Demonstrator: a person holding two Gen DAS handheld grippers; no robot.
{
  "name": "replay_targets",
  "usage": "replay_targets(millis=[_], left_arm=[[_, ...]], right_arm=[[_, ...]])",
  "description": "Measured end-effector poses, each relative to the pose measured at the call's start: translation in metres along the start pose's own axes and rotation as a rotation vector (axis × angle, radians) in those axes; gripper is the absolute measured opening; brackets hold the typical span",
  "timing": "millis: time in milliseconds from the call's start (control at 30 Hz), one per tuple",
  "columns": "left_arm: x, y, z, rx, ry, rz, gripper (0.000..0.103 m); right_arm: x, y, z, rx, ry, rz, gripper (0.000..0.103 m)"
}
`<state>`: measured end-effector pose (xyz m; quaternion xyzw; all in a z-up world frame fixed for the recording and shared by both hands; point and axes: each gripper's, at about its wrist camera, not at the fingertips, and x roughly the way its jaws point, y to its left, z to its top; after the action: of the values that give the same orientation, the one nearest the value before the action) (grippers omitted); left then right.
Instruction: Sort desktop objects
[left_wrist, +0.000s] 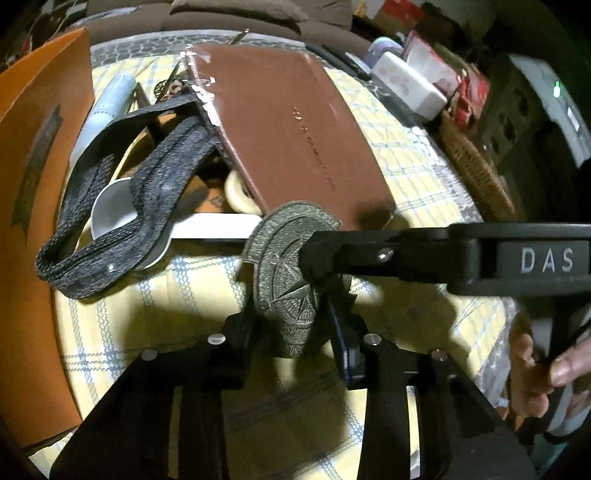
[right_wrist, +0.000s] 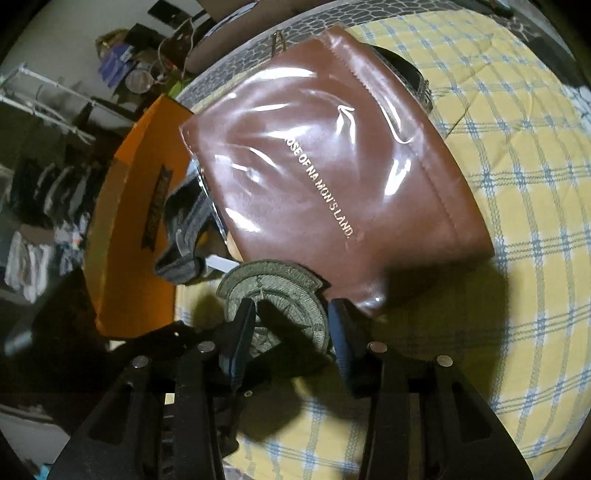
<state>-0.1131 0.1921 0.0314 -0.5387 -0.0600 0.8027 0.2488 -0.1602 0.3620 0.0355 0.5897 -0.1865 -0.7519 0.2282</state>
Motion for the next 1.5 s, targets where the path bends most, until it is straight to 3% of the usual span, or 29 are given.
replay_targets(millis=[167,300,400,500,667,733,800,933,1167,1367,1400,1467,1500], left_arm=[[-0.01,0.004,0.003,-0.025,-0.028,-0.047,0.017],[-0.017,-0.005,0.006,0.012,-0.058,-0.071,0.016],[-0.014,-0.002,0.005,0.002,-0.052,-0.069,0.016],[-0.015,0.001,0.005,-0.023,-0.06,-0.067,0.006],[-0.032,0.001,0.008,-0.015,-0.121,-0.031,0.004],[-0.037,0.006,0.009,-0.029,-0.127,-0.026,0.004],[-0.043,0.013,0.011,-0.058,-0.138,-0.035,0.004],[-0.064,0.022,0.015,-0.089,-0.175,-0.066,0.003],[-0.094,0.043,0.024,-0.148,-0.227,-0.115,0.003],[-0.108,0.059,0.028,-0.178,-0.246,-0.15,0.003],[-0.111,0.061,0.029,-0.181,-0.25,-0.157,0.003],[-0.115,0.064,0.03,-0.185,-0.258,-0.167,0.003],[-0.118,0.065,0.029,-0.189,-0.263,-0.17,0.003]], right_arm=[[-0.004,-0.008,0.002,0.028,-0.009,0.051,0.042],[-0.006,-0.007,0.003,0.031,-0.016,0.044,0.043],[-0.004,-0.006,0.003,0.031,-0.016,0.037,0.043],[-0.004,-0.005,0.003,0.033,-0.015,0.043,0.043],[-0.018,-0.004,0.008,0.029,-0.067,0.035,0.043],[-0.032,-0.008,0.011,0.042,-0.128,0.01,0.054],[-0.045,-0.016,0.013,0.053,-0.201,-0.068,0.066],[-0.052,-0.042,0.015,0.12,-0.267,-0.122,0.069],[-0.032,-0.066,0.023,0.176,-0.28,-0.075,0.076],[-0.021,-0.052,0.025,0.079,-0.276,-0.02,0.085],[-0.019,-0.05,0.024,0.067,-0.267,-0.002,0.083],[-0.016,-0.047,0.021,0.041,-0.25,0.005,0.054],[-0.012,-0.044,0.02,0.022,-0.216,0.001,0.022]])
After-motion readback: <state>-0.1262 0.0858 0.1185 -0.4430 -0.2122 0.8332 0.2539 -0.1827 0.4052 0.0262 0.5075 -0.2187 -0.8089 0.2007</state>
